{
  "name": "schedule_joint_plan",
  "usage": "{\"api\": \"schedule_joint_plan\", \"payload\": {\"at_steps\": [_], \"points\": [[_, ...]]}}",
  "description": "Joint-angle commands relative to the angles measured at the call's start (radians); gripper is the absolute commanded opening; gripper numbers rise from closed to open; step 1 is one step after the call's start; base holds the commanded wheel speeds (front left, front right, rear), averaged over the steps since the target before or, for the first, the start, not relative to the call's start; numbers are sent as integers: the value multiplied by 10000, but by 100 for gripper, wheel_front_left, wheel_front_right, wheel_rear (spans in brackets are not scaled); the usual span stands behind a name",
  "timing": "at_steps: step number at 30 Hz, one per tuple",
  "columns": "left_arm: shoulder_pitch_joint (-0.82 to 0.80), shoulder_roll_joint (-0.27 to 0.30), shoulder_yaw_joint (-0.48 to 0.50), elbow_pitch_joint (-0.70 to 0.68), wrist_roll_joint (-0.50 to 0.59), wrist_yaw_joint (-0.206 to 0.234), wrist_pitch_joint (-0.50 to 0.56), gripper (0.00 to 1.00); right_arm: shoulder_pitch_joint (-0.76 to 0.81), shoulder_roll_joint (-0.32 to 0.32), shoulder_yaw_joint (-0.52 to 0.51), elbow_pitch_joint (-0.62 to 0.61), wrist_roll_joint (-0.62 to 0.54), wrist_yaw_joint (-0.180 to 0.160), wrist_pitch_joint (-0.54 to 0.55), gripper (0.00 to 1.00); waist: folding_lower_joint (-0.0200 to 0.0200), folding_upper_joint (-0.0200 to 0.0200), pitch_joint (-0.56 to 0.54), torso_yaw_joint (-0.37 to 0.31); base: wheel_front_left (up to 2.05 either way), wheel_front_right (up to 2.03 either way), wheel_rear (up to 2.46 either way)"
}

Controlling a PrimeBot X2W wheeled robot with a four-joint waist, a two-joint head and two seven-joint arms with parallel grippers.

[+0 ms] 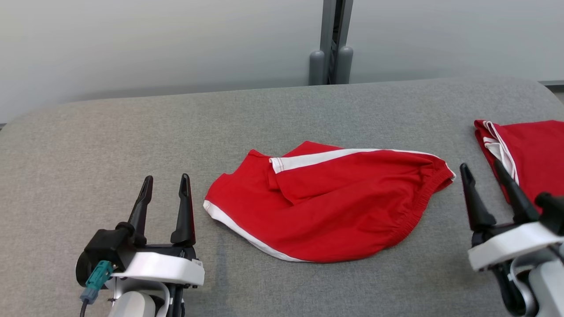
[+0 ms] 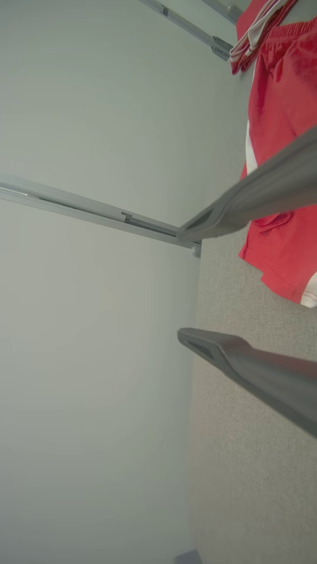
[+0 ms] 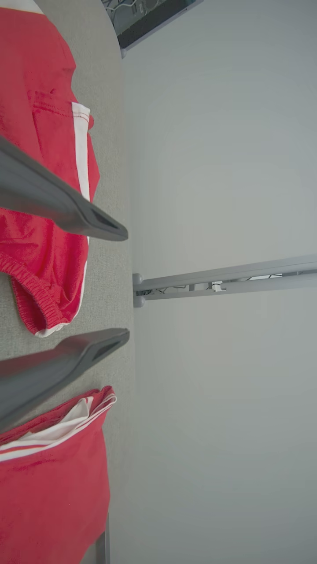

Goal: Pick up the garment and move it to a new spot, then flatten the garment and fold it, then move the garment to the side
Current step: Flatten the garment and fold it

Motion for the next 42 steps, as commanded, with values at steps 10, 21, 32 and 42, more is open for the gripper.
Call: {"api": "schedule_joint_plan", "payload": {"at_steps": [10, 21, 32, 42], "points": [[-523, 37, -311, 2191, 310, 128, 45, 100, 938, 1142, -671, -1337, -1600, 1, -72, 100, 0, -1, 406, -519, 0, 0, 0], [-2200, 256, -465, 5554, 318, 196, 1068, 100, 1164, 1265, -319, -1320, -1594, 1, 4, 100, 0, -1, 560, -1035, 0, 0, 0], [-2962, 372, -752, 6984, 337, -35, 1193, 100, 1212, 1234, -53, -1064, -1470, 1, 320, 100, 0, -1, 653, -1240, 0, 0, 0], [-3399, 251, -693, 7232, -78, -483, 478, 0, 1367, 1138, 628, -819, -529, 1, 703, 100, 0, -1, 819, -1000, 0, 0, 0]]}}
